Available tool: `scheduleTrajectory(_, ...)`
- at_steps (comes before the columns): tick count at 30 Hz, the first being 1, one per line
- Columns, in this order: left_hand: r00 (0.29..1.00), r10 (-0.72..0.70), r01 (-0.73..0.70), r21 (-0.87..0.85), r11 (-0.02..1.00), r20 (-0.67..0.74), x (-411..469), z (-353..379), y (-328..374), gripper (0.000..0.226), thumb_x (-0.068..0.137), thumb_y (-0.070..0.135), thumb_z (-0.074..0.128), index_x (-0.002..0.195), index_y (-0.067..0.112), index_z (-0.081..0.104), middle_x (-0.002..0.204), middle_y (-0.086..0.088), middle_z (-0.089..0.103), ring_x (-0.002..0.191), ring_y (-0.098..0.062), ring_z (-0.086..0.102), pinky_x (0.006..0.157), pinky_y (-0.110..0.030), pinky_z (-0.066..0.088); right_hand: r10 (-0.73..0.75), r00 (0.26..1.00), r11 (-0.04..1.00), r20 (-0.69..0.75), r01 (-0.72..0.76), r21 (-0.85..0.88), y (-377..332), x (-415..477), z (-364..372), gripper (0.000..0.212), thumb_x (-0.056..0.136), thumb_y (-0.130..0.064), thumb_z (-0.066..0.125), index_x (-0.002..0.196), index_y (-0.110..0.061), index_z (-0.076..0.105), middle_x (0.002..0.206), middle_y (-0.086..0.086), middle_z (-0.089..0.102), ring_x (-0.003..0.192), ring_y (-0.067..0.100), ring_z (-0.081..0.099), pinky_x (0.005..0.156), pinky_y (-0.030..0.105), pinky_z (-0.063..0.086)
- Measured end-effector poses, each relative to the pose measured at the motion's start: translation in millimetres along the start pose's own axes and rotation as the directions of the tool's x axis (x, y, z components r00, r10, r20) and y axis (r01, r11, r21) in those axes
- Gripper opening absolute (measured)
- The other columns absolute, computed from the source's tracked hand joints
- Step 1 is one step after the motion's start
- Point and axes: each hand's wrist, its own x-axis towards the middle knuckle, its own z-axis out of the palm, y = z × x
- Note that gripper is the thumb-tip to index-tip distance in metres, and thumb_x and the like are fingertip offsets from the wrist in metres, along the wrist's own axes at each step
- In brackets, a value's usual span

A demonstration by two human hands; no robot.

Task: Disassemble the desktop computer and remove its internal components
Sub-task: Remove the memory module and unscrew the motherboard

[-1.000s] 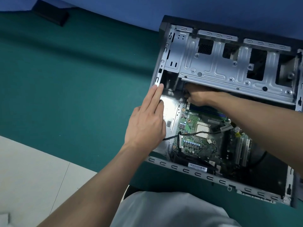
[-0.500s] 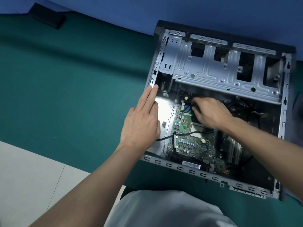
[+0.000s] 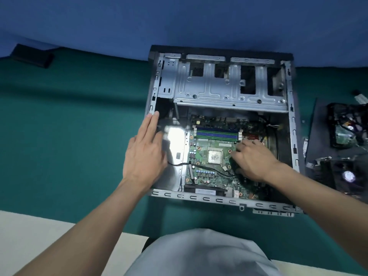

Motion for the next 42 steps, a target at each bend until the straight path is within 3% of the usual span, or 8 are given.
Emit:
scheduleTrajectory(7,1.000,-0.003,0.004,0.052,0.999,-0.013,-17,2,45,0.028,0.086,0.029,0.061,0.109,0.014,0.067,0.151,-0.010,0.039,0.141,-0.023,0.034,0.109,-0.044,0.019,0.189,0.891,0.912,-0.413,-0.004,0.410,1,-41,-5,0.029,0.095,-0.033,0.050,0.110,-0.012,0.064,0.108,0.004,0.064,0.103,0.022,0.054,0.096,0.038,0.043)
scheduleTrajectory(11,0.982,0.022,0.007,-0.156,0.988,0.187,-25,7,119,0.032,0.098,0.040,0.041,0.108,0.022,0.065,0.115,-0.004,0.067,0.101,-0.023,0.062,0.082,-0.035,0.046,0.412,0.632,0.841,-0.656,0.013,0.541,6,-72,0,0.014,0.090,-0.015,0.061,0.092,-0.004,0.069,0.091,0.006,0.065,0.090,0.024,0.053,0.084,0.038,0.047)
scheduleTrajectory(17,0.962,0.048,-0.006,-0.152,0.988,0.270,-21,14,169,0.043,0.100,0.050,0.028,0.096,0.026,0.064,0.069,0.005,0.059,0.060,-0.017,0.048,0.058,-0.029,0.034,0.753,0.329,0.615,-0.570,-0.040,0.788,33,-103,45,0.012,0.089,-0.010,0.059,0.089,-0.001,0.067,0.089,0.008,0.063,0.087,0.021,0.053,0.081,0.019,0.035)
scheduleTrajectory(21,0.937,-0.015,0.072,-0.149,0.986,0.349,-18,21,168,0.042,0.099,0.054,0.030,0.079,0.026,0.053,0.074,0.000,0.065,0.067,-0.021,0.061,0.068,-0.033,0.052,0.849,0.472,0.385,-0.238,-0.242,0.891,48,-106,90,0.012,0.090,-0.007,0.059,0.094,0.002,0.065,0.092,0.016,0.061,0.086,0.034,0.058,0.081,0.038,0.043)
scheduleTrajectory(27,0.919,-0.034,0.097,-0.143,0.985,0.392,-18,18,170,0.034,0.099,0.050,0.038,0.091,0.026,0.061,0.076,-0.002,0.066,0.072,-0.024,0.062,0.074,-0.037,0.053,0.731,0.682,0.383,-0.016,-0.391,0.837,47,-95,109,0.018,0.092,-0.015,0.057,0.105,-0.004,0.061,0.109,0.016,0.059,0.097,0.037,0.059,0.084,0.044,0.049)
scheduleTrajectory(32,0.913,-0.075,0.131,-0.115,0.985,0.402,-19,14,172,0.033,0.099,0.048,0.040,0.099,0.026,0.064,0.081,-0.003,0.067,0.077,-0.026,0.063,0.076,-0.037,0.053,0.697,0.714,0.465,0.072,-0.526,0.712,38,-83,103,0.026,0.083,0.015,0.045,0.099,-0.001,0.058,0.103,0.018,0.064,0.094,0.036,0.061,0.067,0.038,0.043)
scheduleTrajectory(37,0.917,-0.082,0.135,-0.112,0.985,0.391,-19,15,172,0.031,0.099,0.046,0.041,0.103,0.027,0.064,0.082,-0.003,0.068,0.078,-0.026,0.063,0.076,-0.037,0.053,0.650,0.742,0.533,0.166,-0.601,0.595,39,-75,99,0.036,0.079,0.017,0.043,0.107,0.001,0.059,0.110,0.019,0.064,0.101,0.036,0.060,0.069,0.037,0.041)
scheduleTrajectory(42,0.933,-0.056,0.100,-0.108,0.989,0.356,-19,19,168,0.029,0.098,0.043,0.042,0.104,0.026,0.065,0.089,-0.004,0.069,0.083,-0.028,0.062,0.073,-0.035,0.050,0.734,0.655,0.359,0.181,-0.599,0.715,44,-81,93,0.018,0.091,-0.007,0.046,0.098,-0.003,0.063,0.105,0.019,0.065,0.097,0.037,0.061,0.076,0.037,0.046)
